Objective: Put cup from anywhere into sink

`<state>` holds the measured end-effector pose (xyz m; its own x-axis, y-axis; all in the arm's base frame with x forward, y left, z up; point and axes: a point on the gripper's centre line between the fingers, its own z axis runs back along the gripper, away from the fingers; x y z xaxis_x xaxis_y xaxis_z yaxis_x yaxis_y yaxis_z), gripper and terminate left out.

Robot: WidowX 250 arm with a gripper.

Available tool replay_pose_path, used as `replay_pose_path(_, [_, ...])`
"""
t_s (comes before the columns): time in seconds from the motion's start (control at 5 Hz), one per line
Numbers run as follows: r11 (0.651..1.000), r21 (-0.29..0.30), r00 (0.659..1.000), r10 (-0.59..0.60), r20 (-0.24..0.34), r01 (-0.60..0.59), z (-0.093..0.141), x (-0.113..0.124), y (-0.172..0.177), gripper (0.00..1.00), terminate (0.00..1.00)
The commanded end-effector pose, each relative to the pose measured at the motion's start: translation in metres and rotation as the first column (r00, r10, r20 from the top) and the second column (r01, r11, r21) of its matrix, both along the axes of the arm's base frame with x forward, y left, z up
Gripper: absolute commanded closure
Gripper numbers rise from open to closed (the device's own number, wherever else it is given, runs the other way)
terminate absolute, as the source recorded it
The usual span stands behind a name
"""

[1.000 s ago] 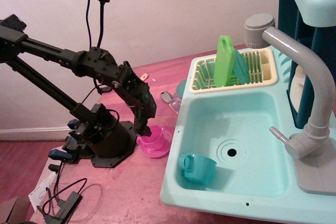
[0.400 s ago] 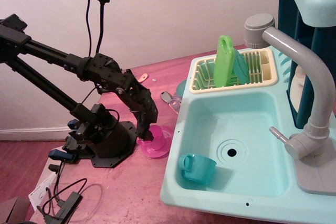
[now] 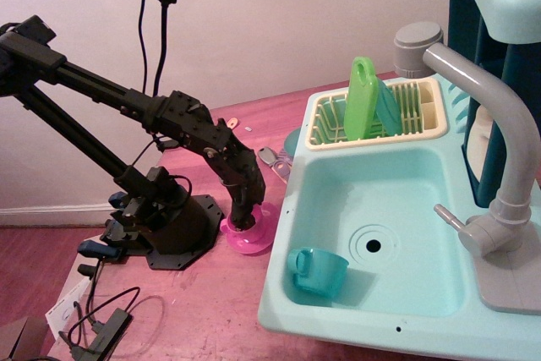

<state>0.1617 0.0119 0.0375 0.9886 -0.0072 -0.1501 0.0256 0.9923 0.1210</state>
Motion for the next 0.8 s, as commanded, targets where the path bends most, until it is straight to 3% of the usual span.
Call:
replay_pose_path(0.0, [1.000, 0.022, 1.000, -0.019, 0.023, 0.018, 0.013, 0.012, 0.001, 1.00, 0.00])
replay_pose_path(0.4, [0.998, 0.024, 0.998, -0.055, 0.020, 0.054, 0.018, 0.020, -0.003, 1.00, 0.00])
replay_pose_path(0.6, [0.997, 0.051, 0.998, -0.062, 0.011, 0.062, 0.044, 0.017, 0.002, 1.00, 0.00])
